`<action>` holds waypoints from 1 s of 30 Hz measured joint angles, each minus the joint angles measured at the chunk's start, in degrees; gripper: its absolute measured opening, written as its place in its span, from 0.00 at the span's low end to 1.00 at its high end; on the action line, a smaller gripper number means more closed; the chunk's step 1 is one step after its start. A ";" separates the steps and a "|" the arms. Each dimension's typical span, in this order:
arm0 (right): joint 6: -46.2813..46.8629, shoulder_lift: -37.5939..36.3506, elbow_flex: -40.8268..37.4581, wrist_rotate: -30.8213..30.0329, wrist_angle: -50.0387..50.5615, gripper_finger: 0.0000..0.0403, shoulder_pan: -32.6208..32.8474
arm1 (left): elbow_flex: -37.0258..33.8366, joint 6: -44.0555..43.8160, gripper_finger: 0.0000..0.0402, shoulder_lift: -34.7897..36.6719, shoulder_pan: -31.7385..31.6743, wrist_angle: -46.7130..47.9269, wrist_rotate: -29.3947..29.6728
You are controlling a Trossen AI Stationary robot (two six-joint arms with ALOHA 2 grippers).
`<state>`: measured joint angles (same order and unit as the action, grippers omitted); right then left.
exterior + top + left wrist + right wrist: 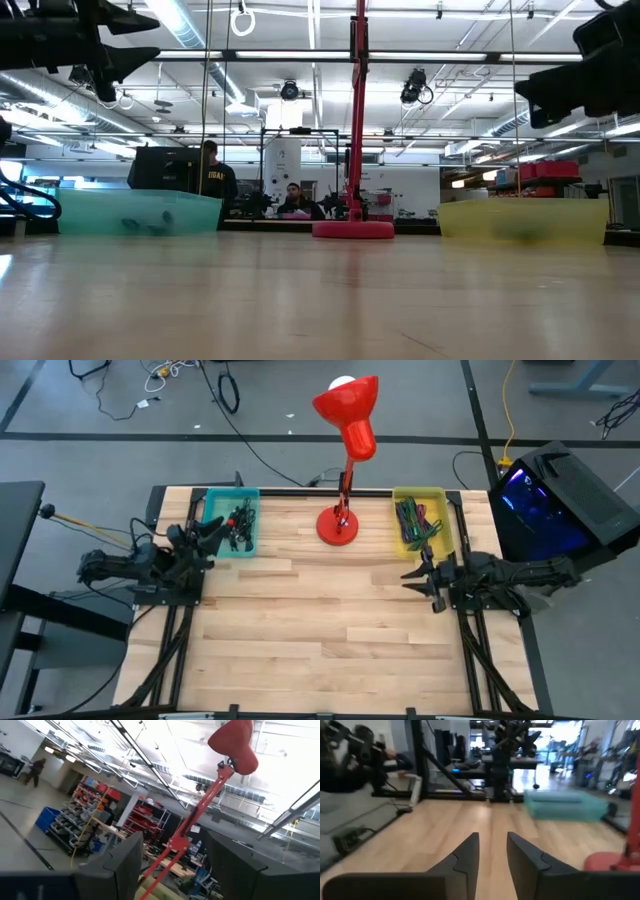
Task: Pick & Place USB Port
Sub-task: Return to Home Position
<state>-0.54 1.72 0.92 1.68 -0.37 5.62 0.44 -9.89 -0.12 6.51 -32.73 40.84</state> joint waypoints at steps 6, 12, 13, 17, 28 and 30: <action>-1.61 1.37 0.03 -0.69 0.06 0.25 -0.01 | -0.01 0.00 0.55 0.02 -2.62 -0.01 0.01; -1.48 1.35 0.03 -1.19 0.01 0.25 -0.01 | -0.01 0.00 0.55 0.02 -3.22 -0.02 0.02; -1.48 1.35 0.03 -1.19 0.01 0.25 -0.01 | -0.01 0.00 0.55 0.02 -3.28 -0.02 0.00; -1.48 1.35 0.03 -1.19 0.01 0.25 -0.01 | -0.01 0.00 0.55 0.02 -4.70 -0.02 0.00; -1.48 1.35 0.03 -1.21 0.01 0.25 -0.01 | -0.03 -2.96 0.55 0.02 -5.64 13.18 -13.34; -1.48 1.35 0.03 -1.21 0.01 0.25 -0.01 | -0.03 -2.56 0.55 0.04 -5.64 18.91 -20.12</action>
<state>-2.02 3.07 0.95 0.47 -0.36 5.61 0.40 -12.45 -0.08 0.86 -13.82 20.72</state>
